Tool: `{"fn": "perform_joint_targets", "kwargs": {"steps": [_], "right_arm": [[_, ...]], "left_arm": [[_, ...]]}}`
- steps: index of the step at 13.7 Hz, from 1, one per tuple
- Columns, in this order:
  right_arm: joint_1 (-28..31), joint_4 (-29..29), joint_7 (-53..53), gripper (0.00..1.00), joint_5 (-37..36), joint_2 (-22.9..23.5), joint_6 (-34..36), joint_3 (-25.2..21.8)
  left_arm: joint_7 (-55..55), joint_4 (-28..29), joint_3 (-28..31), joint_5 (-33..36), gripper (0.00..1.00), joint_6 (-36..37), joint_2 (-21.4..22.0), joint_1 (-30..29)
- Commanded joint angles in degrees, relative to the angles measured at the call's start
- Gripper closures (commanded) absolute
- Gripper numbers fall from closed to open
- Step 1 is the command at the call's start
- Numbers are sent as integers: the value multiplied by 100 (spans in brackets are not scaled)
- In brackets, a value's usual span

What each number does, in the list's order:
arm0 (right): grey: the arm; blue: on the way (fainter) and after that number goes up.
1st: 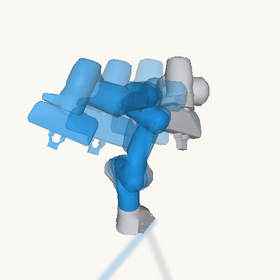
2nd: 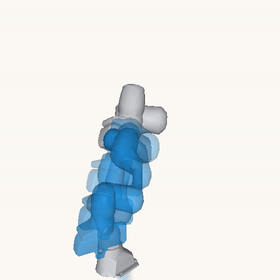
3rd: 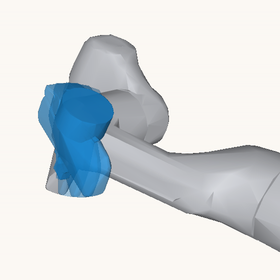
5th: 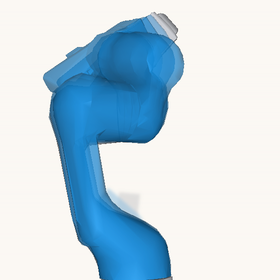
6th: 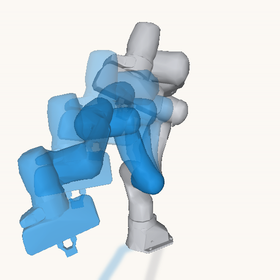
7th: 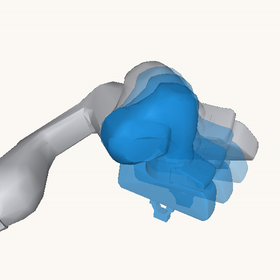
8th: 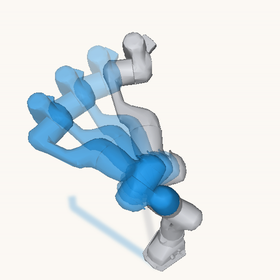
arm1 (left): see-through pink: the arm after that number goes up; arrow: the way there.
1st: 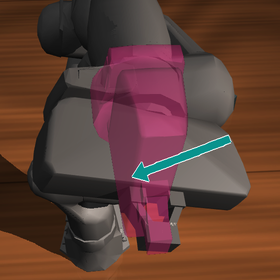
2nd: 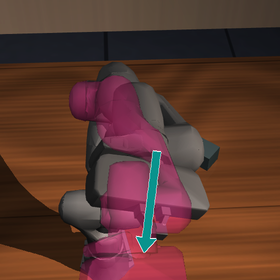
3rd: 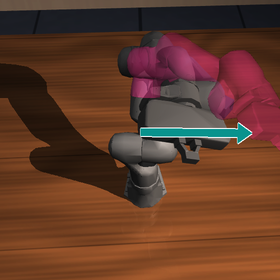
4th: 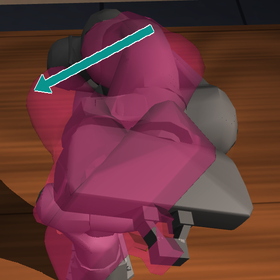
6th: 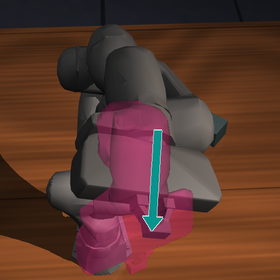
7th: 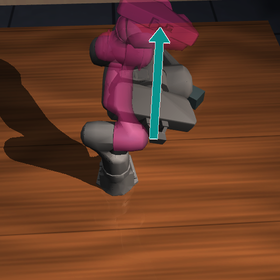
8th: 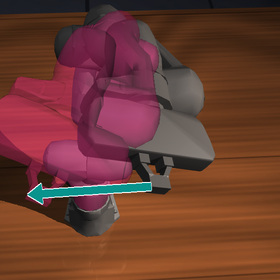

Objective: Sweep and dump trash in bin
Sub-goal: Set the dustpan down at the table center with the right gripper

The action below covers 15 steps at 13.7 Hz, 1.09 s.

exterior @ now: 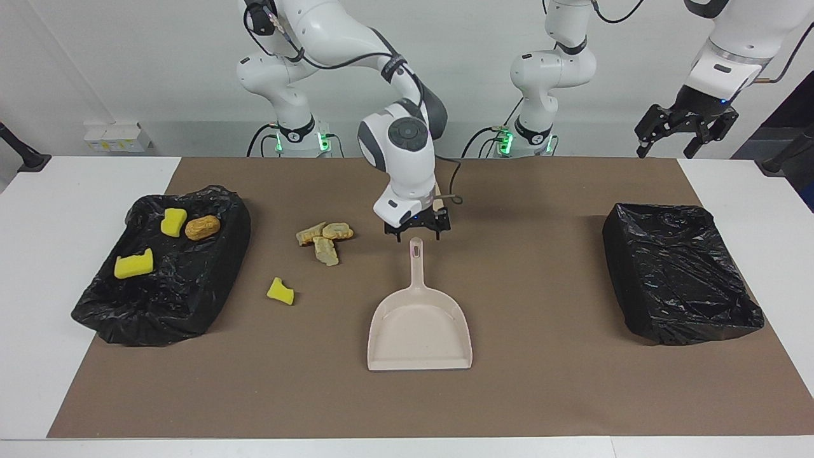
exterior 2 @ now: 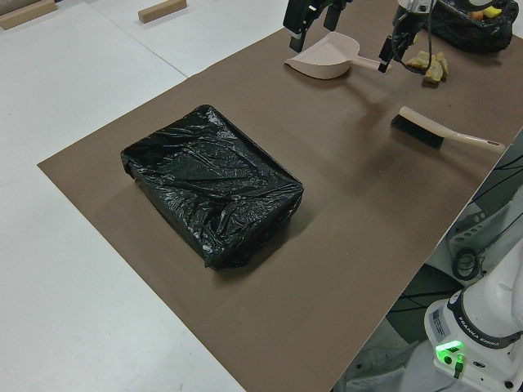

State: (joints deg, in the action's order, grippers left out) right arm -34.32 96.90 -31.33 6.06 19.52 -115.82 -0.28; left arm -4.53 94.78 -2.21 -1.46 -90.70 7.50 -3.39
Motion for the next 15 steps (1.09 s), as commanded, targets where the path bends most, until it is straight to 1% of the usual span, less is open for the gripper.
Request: {"fn": "perform_joint_targets", "kwargs": {"steps": [1, 3, 5, 8, 10, 12, 15], "right_arm": [[-14, 1003, -119, 0, 150, -1052, 200, 37], [-172, 1549, -154, 0, 158, -1659, 287, 37], [-355, 1919, -381, 0, 150, -2047, 428, 37], [-628, 2403, -734, 0, 159, -2382, 393, 37], [-883, 2702, -760, 0, 368, -2628, 279, 37], [-1050, 2957, -918, 0, 404, -2821, 235, 45], [-1182, 3125, -989, 0, 711, -2901, 77, 63]], "left_arm": [[5, -126, 1, 23, 0, 114, -38, 14], [5, -126, 1, 23, 0, 123, -29, 14], [5, -126, 1, 23, 0, 123, -29, 14], [5, -126, 1, 23, 0, 132, -29, 14], [5, -126, 1, 23, 0, 132, -29, 14], [5, -126, 1, 23, 0, 132, -29, 14], [5, -126, 1, 23, 0, 132, -29, 14]]}}
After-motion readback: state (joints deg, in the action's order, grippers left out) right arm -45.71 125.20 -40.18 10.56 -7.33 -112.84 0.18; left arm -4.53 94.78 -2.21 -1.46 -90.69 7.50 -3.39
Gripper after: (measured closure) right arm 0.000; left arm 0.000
